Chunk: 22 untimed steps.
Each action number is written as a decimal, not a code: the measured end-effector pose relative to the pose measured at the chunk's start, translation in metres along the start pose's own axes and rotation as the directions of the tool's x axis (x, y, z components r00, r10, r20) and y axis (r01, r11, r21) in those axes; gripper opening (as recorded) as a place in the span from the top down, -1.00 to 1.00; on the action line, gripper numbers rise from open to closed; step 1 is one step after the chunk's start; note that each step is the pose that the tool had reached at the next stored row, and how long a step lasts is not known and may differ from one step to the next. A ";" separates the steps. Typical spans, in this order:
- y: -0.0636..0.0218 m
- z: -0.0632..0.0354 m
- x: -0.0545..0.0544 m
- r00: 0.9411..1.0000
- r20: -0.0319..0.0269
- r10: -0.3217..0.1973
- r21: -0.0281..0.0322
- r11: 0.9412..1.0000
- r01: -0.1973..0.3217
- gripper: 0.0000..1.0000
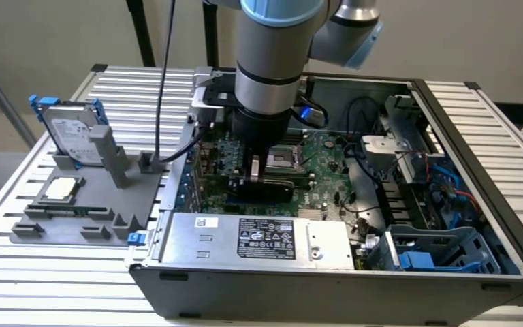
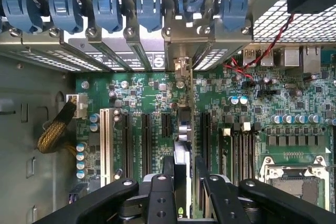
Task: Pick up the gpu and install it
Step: 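Insert the gpu into the slot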
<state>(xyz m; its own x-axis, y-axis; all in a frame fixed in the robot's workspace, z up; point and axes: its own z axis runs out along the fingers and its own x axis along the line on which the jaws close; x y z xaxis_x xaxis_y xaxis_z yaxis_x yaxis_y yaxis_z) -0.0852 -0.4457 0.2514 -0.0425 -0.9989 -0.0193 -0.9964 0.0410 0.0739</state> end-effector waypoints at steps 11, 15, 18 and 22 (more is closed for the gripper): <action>-0.0004 0.0051 0.001 1.000 0.000 0.000 0.000 1.000 0.000 0.47; -0.0004 0.0047 0.000 1.000 0.001 0.000 0.000 1.000 0.000 0.47; -0.0001 0.0003 0.000 1.000 0.001 0.000 0.000 1.000 0.000 0.31; 0.0011 -0.0156 0.000 1.000 0.000 0.000 0.000 1.000 0.000 0.31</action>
<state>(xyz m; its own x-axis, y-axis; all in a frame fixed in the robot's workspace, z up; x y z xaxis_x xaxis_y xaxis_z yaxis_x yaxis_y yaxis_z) -0.0851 -0.4457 0.2671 -0.0423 -0.9989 -0.0196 -0.9964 0.0408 0.0740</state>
